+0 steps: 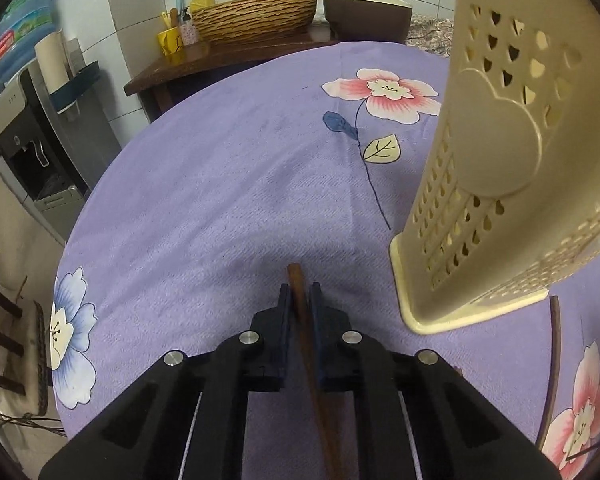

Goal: Organize utensils
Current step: 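Lift both chopsticks upright and carry them over the basket, then lower both chopsticks into the basket and open both tools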

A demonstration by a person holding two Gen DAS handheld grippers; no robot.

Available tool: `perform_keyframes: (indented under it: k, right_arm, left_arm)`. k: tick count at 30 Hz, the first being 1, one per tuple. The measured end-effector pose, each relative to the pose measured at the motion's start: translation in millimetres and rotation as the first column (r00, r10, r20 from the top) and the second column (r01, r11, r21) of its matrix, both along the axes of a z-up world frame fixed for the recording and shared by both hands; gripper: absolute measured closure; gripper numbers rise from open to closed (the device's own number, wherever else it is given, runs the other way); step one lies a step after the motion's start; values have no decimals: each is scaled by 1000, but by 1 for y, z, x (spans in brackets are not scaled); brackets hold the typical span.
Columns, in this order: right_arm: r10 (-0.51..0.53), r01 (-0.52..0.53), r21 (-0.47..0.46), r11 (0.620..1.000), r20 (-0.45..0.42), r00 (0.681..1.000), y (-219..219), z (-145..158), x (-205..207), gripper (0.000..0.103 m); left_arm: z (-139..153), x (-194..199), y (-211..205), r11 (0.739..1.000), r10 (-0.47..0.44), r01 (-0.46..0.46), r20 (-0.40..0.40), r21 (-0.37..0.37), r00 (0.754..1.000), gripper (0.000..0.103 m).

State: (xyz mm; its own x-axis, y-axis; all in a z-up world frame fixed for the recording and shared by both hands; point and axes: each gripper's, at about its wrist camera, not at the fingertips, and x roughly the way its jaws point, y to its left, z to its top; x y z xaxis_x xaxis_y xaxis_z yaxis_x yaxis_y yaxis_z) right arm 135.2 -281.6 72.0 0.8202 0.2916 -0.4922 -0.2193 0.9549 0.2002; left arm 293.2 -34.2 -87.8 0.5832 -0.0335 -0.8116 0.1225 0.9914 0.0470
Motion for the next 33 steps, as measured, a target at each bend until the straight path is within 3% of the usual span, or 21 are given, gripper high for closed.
perform_keyframes:
  k: [4,8,14,18,21,29,33]
  right_arm:
    - [-4,4,0,1000,1,1000,-1,0,0,95]
    - [-6,6,5,1000,3,1000,-2,-1,0,95]
    - [-7,7,12,1000,1,1000,-3,0,-1,95]
    - [-6,6,22,1000,-3,1000,-5,1,-2,95]
    - [-5,5,25,1000,-4,1000,-5,1,-2,95]
    - [5,-5,20,1000,3,1000,-5,5,-2,95]
    - [23,-24,33,999,25,999,-6,18,2,95]
  left_arm:
    - [6,-5,3,998,-11,12,23,-58,1000,95]
    - [39,-28,10,986,-31,47,107,-158,994,95]
    - [119,-99,30,944,-88,180,316,-276,945,95]
    - [150,-128,38,930,-99,229,401,-289,911,95]
    - [154,-134,41,928,-104,240,421,-284,901,95]
    - [156,-134,54,910,-99,252,419,-328,902,95]
    - [173,-132,55,898,-106,277,442,-342,891,95]
